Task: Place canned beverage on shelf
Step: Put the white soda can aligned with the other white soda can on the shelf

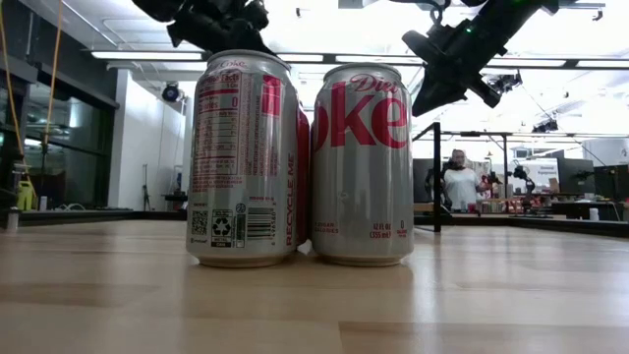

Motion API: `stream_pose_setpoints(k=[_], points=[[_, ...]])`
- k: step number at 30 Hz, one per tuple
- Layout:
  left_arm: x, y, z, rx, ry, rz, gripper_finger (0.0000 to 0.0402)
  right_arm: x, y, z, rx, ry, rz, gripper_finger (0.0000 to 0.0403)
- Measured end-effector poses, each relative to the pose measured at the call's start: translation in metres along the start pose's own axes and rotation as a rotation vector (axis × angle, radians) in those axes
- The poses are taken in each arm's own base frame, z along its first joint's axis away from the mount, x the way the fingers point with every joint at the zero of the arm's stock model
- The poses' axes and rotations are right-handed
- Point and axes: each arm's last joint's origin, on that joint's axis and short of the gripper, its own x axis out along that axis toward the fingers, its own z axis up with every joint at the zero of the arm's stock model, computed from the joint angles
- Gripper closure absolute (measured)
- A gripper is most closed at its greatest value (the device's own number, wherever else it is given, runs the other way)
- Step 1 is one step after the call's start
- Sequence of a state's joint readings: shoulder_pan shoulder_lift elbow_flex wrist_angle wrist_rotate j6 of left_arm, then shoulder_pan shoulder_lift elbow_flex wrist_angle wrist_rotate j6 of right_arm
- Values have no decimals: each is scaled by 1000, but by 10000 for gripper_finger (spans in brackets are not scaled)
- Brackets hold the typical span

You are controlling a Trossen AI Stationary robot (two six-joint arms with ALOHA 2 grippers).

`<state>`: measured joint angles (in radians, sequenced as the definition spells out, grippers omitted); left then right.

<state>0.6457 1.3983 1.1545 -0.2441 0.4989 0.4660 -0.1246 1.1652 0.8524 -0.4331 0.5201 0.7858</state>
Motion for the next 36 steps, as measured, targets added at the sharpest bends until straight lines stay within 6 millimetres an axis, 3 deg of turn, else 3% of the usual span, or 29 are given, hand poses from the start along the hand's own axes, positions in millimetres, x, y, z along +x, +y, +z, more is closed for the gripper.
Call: stream_pose_setpoints(k=[5,12,23,36], points=[[7,-8,-3,84,61,-9,37,0,0,0,0,1,1,402],[23,-8,-14,138,236,142,37,0,0,-1,-1,17,17,402],[39,-8,-28,150,292,103,37,0,1,-1,-1,43,43,402],[45,-10,-40,102,367,52,37,0,2,-2,-1,48,48,402]])
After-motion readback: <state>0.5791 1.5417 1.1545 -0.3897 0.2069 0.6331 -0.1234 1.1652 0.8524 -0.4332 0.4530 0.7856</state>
